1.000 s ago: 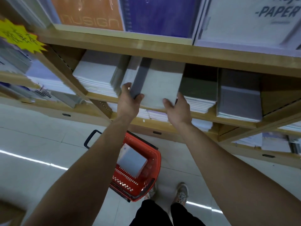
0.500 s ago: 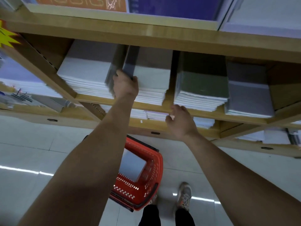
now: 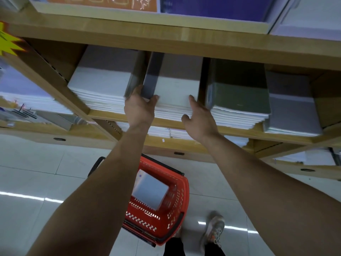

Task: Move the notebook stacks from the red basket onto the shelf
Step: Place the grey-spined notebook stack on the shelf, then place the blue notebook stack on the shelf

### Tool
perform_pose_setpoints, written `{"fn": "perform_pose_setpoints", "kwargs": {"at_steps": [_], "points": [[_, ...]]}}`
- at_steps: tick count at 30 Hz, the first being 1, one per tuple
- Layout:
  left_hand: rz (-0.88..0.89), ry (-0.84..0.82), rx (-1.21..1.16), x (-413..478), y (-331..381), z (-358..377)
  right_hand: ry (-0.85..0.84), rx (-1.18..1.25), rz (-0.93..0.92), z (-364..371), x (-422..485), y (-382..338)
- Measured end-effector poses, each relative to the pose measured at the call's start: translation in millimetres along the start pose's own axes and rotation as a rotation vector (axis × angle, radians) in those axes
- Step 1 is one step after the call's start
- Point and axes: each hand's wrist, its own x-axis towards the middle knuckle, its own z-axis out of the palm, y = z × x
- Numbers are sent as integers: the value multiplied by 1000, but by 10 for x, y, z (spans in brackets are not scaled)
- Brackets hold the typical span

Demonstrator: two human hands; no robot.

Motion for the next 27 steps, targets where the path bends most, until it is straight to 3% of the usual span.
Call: {"fn": "perform_pose_setpoints", "kwargs": {"at_steps": [6,11,14,21,27], "points": [[-2,-19,-32,62,-93,2,65,-98,-18,71,192,3],[-125,-247,-92,-21,-215,-155,-25,-91,25,106,96,-40],[-120,-272,-55,-443,-401,-322,-5,-152,9,210,-288,17],[-374,-565,202,-1793,-1697,-412,-346,-313,26,867,-903,440],[-622,-534,251,-2695,-2368,-212,-579,-440,-70,1480,-838,811]]}}
